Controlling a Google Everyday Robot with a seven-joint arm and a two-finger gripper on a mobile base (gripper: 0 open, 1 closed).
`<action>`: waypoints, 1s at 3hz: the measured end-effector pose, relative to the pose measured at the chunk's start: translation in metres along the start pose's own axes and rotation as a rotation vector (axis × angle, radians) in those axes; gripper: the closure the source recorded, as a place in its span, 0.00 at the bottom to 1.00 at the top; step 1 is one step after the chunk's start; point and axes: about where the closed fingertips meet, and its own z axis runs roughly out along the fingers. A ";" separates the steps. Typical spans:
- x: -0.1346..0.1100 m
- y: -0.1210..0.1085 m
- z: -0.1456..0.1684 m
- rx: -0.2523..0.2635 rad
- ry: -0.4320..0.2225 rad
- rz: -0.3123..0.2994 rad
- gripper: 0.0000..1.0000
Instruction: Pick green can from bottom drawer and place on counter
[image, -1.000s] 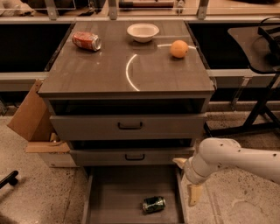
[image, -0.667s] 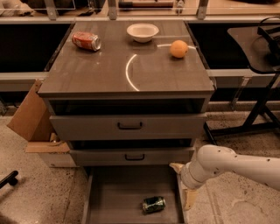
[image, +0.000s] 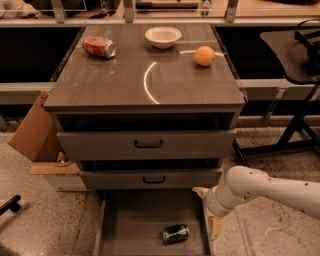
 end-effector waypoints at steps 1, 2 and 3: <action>0.002 -0.011 0.028 0.029 -0.078 -0.023 0.00; 0.002 -0.013 0.064 0.042 -0.135 -0.033 0.00; -0.002 -0.011 0.087 0.039 -0.173 -0.040 0.00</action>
Offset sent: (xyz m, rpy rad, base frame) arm 0.0209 0.0460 -0.0970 0.2140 -0.0431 0.0319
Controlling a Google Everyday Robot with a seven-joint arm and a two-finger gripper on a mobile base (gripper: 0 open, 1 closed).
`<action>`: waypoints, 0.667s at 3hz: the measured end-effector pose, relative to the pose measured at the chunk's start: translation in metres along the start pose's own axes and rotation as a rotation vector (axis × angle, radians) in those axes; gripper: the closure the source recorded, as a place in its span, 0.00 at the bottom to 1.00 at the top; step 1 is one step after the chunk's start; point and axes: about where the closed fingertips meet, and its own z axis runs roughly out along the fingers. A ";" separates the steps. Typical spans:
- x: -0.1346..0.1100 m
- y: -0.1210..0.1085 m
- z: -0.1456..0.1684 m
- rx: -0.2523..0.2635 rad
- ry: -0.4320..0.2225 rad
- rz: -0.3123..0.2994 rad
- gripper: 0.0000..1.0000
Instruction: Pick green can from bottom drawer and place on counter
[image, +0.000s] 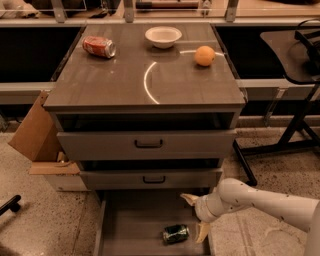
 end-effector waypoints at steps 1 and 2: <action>0.000 0.007 0.022 -0.011 -0.044 0.011 0.00; 0.000 0.007 0.022 -0.011 -0.044 0.011 0.00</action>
Offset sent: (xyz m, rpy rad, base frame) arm -0.0042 0.0097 -0.0151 0.0337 0.0177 0.0032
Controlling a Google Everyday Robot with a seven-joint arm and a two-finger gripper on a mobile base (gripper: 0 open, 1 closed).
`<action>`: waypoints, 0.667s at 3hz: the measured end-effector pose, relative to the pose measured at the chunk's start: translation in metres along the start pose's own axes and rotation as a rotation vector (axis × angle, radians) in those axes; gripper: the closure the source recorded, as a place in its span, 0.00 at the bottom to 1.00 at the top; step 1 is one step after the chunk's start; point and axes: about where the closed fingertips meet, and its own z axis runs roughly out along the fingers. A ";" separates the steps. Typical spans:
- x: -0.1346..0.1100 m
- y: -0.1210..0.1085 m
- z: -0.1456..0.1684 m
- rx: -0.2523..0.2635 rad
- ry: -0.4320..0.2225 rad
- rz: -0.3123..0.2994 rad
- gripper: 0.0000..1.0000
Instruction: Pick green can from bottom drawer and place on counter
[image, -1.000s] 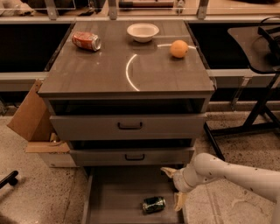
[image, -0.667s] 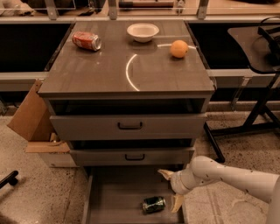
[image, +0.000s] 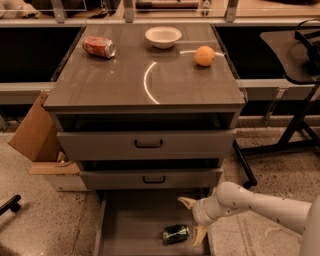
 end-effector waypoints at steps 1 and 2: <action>0.011 0.001 0.019 -0.023 -0.031 0.003 0.00; 0.028 -0.001 0.048 -0.040 -0.064 0.006 0.00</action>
Offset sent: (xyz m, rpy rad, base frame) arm 0.0167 0.0103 -0.0939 0.0843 0.0680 0.0367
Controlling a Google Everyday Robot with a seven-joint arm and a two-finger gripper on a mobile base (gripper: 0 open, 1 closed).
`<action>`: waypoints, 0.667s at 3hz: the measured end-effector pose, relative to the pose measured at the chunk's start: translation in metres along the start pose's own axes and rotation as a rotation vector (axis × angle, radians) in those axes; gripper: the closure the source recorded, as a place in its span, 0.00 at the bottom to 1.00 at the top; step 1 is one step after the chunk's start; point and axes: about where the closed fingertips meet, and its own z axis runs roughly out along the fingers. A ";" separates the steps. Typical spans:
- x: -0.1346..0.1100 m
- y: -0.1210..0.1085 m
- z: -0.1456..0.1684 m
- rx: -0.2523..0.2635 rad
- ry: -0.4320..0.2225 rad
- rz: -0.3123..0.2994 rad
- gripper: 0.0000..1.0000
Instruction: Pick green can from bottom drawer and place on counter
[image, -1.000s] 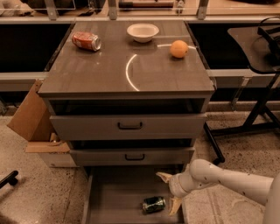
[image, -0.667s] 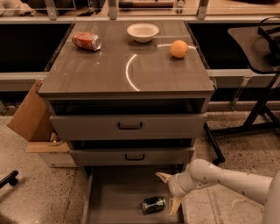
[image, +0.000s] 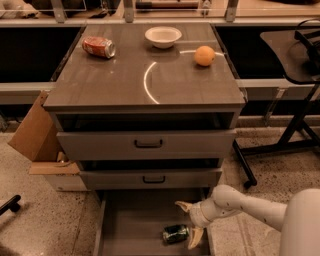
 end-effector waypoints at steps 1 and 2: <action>0.022 -0.001 0.030 -0.005 -0.013 0.008 0.00; 0.043 0.000 0.063 -0.006 -0.023 0.029 0.00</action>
Offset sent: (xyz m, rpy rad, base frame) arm 0.0117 0.0113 -0.1237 0.0267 0.0450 -0.0421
